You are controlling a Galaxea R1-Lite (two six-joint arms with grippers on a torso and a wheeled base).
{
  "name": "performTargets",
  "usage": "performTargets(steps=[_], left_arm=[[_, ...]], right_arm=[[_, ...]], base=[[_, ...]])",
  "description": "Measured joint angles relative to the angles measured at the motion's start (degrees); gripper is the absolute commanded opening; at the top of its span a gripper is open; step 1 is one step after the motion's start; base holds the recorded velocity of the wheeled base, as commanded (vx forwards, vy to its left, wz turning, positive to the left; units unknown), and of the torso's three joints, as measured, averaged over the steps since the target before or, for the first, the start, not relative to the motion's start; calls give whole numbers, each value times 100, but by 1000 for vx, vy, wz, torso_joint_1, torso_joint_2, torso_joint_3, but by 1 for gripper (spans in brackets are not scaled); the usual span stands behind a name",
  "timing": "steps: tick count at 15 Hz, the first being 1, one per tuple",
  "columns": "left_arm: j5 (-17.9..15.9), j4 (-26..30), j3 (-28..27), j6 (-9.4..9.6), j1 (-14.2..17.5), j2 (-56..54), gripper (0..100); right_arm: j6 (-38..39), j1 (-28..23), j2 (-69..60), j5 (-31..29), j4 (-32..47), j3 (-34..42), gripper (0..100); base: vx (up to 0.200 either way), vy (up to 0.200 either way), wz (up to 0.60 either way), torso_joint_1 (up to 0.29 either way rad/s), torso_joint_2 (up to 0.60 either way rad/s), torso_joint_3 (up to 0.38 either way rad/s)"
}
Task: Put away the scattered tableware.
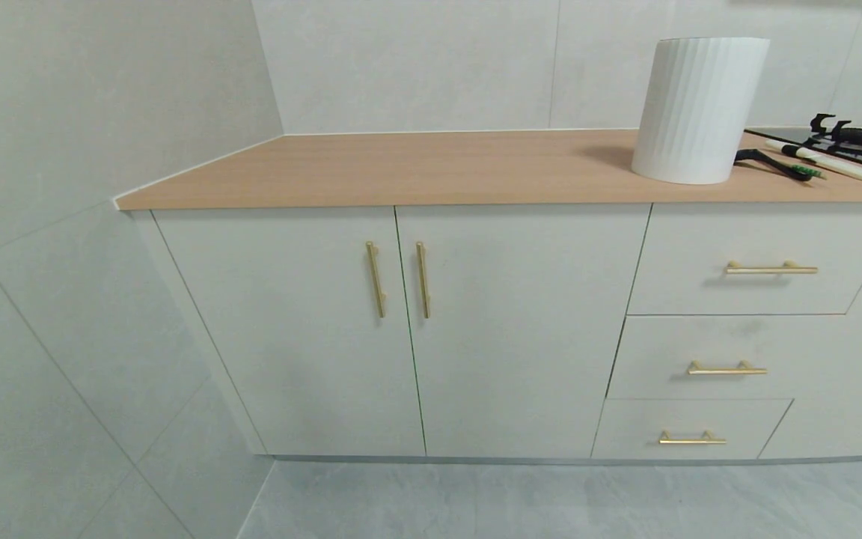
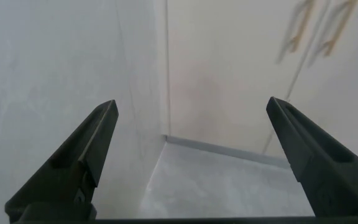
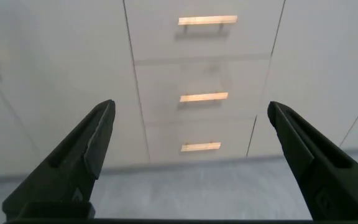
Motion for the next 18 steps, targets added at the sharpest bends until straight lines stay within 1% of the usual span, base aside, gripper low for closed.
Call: performTargets(steps=[1,2,3,5,6,7,8,11,18], left_arm=[[-57,-343,294,46,6,-26,100],[-201,-847,606,71,6,-45,100],[-394,-1085,807,71,11,-55,100],[-713,-1006,953,-28,6,-63,100],[-917,-937,978,-2,6,-66,100],[-1039,-875,991,96,6,-66,100],[-1075,-864,992,166,9,-66,100],[-1078,-853,1002,108,6,-68,100],[-1075,-863,1002,85,6,-68,100]], right_arm=[[-62,0,-28,13,-6,116,100],[-134,0,-52,35,177,204,100],[-154,-2,-66,60,166,229,100],[-163,2,-80,217,188,249,100],[-178,6,-83,362,388,258,100],[-202,9,-83,463,497,262,100],[-273,12,-85,567,471,267,100],[-288,17,-88,624,449,269,100],[-277,15,-88,630,446,269,100]], base=[[0,0,0,0,0,0],[0,0,0,0,0,0],[0,0,0,0,0,0],[0,0,0,0,0,0],[0,0,0,0,0,0],[0,0,0,0,0,0],[0,0,0,0,0,0],[0,0,0,0,0,0],[0,0,0,0,0,0]])
